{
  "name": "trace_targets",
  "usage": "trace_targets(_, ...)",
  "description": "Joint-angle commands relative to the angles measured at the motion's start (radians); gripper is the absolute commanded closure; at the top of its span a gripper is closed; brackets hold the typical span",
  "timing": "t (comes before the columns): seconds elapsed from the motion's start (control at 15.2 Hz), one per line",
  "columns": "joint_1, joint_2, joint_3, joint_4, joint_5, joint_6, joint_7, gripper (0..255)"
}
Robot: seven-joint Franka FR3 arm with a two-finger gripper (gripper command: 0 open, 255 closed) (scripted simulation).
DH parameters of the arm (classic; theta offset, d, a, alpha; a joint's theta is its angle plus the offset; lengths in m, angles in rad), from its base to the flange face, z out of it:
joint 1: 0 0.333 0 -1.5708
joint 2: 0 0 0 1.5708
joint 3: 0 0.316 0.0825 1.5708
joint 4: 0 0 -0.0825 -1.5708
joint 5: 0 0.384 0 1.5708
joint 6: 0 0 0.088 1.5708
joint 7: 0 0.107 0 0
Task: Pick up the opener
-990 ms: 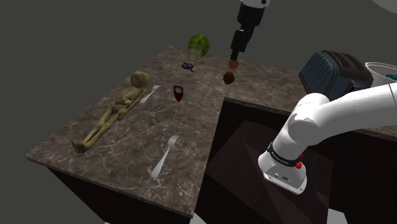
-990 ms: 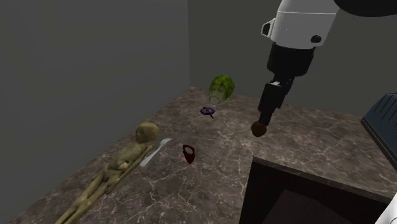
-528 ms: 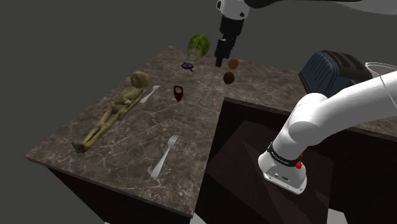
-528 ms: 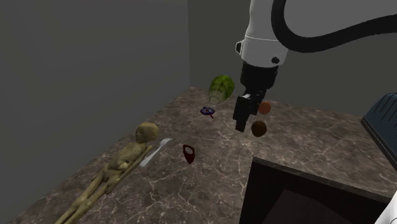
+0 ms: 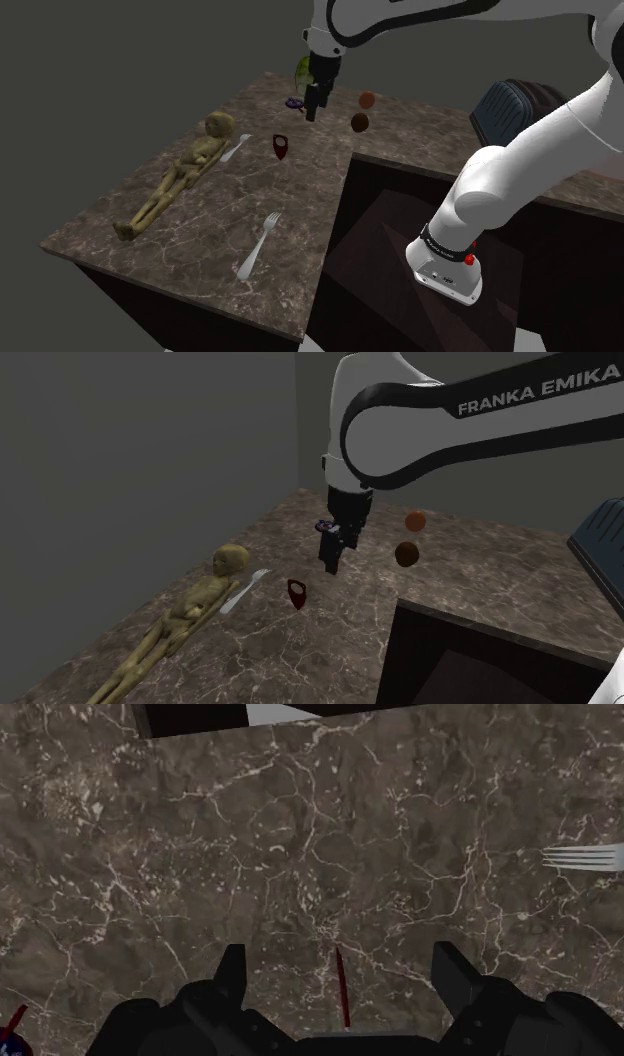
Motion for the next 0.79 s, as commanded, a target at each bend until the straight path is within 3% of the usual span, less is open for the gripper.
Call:
trace_targets(0.0,0.005,0.068,0.005,0.020,0.000,0.048,-0.011,0)
trace_targets(0.53,0.026,0.360,0.031,0.163,-0.015,0.191,-0.040,0)
trace_targets(0.73,0.028,0.390,0.033,0.158,-0.018,0.224,-0.040,0)
